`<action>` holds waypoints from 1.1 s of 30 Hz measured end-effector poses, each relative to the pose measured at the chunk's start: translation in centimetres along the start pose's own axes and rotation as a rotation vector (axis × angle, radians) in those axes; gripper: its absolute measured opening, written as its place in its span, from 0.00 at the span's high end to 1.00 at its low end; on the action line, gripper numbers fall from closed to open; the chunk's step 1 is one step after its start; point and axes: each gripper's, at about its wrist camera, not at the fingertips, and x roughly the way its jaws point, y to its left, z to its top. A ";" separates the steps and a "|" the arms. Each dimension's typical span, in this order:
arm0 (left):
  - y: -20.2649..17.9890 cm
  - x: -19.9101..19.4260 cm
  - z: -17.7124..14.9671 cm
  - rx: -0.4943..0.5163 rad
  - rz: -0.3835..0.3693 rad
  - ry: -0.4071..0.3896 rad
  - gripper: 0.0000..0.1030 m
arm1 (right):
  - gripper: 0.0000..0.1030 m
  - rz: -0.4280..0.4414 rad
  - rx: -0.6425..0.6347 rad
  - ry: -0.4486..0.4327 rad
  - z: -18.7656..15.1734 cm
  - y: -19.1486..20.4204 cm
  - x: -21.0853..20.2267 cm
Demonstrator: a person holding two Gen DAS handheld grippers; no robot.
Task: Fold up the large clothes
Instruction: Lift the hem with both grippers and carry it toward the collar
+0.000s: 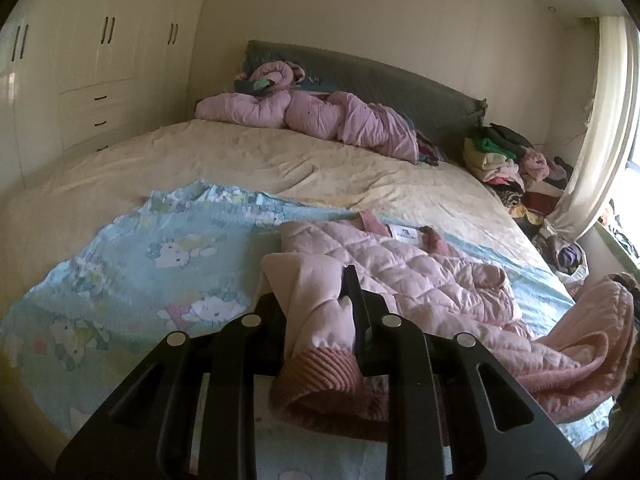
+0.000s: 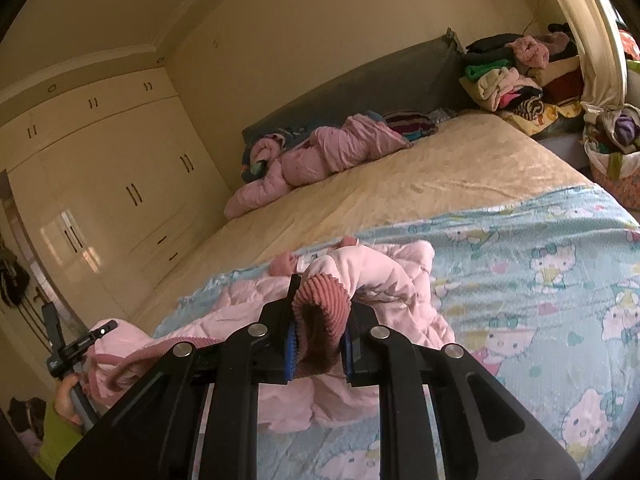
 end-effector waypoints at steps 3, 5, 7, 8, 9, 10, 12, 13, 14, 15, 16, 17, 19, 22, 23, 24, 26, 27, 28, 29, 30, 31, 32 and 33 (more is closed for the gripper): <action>-0.1 0.7 0.7 0.005 0.006 -0.005 0.85 | 0.85 -0.010 -0.001 -0.011 0.8 -0.1 0.6; -0.1 1.0 0.9 0.007 0.009 -0.008 0.85 | 0.85 -0.016 -0.001 -0.015 1.2 -0.2 1.0; -0.1 1.4 1.3 0.010 0.013 -0.010 0.85 | 0.85 -0.022 -0.003 -0.019 1.7 -0.4 1.6; 0.0 1.5 1.4 0.009 0.014 -0.010 0.85 | 0.85 -0.024 -0.003 -0.021 1.9 -0.4 1.9; 0.0 1.8 1.5 0.009 0.015 -0.010 0.85 | 0.85 -0.027 -0.004 -0.022 2.1 -0.5 2.2; 0.0 1.9 1.6 0.009 0.016 -0.011 0.85 | 0.85 -0.029 -0.007 -0.023 2.2 -0.4 2.4; 0.1 2.3 1.9 0.007 0.019 -0.012 0.85 | 0.85 -0.032 -0.010 -0.025 2.6 -0.6 2.8; 0.1 2.5 2.0 0.007 0.020 -0.013 0.85 | 0.85 -0.035 -0.012 -0.025 2.8 -0.6 3.1; 0.1 2.6 2.0 0.007 0.022 -0.015 0.85 | 0.85 -0.038 -0.013 -0.026 2.9 -0.7 3.3; 0.1 2.8 2.1 0.007 0.024 -0.016 0.85 | 0.85 -0.041 -0.013 -0.028 3.1 -0.7 3.6; 0.1 3.0 2.2 0.006 0.027 -0.018 0.85 | 0.85 -0.043 -0.013 -0.029 3.1 -0.8 3.8; 0.2 3.2 2.2 0.004 0.028 -0.019 0.85 | 0.85 -0.046 -0.014 -0.029 3.3 -0.9 4.0; 0.3 3.5 2.3 -0.002 0.032 -0.023 0.84 | 0.85 -0.051 -0.014 -0.031 3.5 -1.1 4.6; 0.5 4.2 2.6 -0.016 0.035 -0.027 0.84 | 0.85 -0.054 -0.010 -0.031 3.9 -1.4 5.5; 0.5 4.5 2.7 -0.021 0.037 -0.028 0.84 | 0.85 -0.056 -0.009 -0.030 4.1 -1.4 5.8; 0.6 4.7 2.8 -0.024 0.039 -0.028 0.84 | 0.85 -0.061 -0.008 -0.031 4.3 -1.5 6.2; 0.6 5.3 3.1 -0.030 0.046 -0.031 0.83 | 0.85 -0.069 -0.007 -0.030 4.7 -1.6 6.8; 0.6 5.7 3.2 -0.034 0.051 -0.034 0.83 | 0.85 -0.074 -0.007 -0.031 4.9 -1.6 7.1; 0.6 5.9 3.3 -0.036 0.055 -0.036 0.83 | 0.85 -0.077 -0.006 -0.030 5.1 -1.7 7.5; 0.5 6.2 3.4 -0.038 0.058 -0.038 0.83 | 0.85 -0.080 -0.007 -0.030 5.2 -1.7 7.7; 0.5 6.5 3.5 -0.039 0.063 -0.040 0.83 | 0.85 -0.086 -0.007 -0.029 5.4 -1.8 8.1; 0.4 6.8 3.6 -0.041 0.066 -0.042 0.83 | 0.85 -0.090 -0.006 -0.028 5.6 -1.9 8.5; 0.4 7.0 3.6 -0.042 0.068 -0.042 0.83 | 0.85 -0.095 -0.005 -0.027 5.7 -2.0 8.8; 0.5 7.2 3.7 -0.043 0.071 -0.042 0.83 | 0.85 -0.101 -0.004 -0.025 5.8 -2.1 9.1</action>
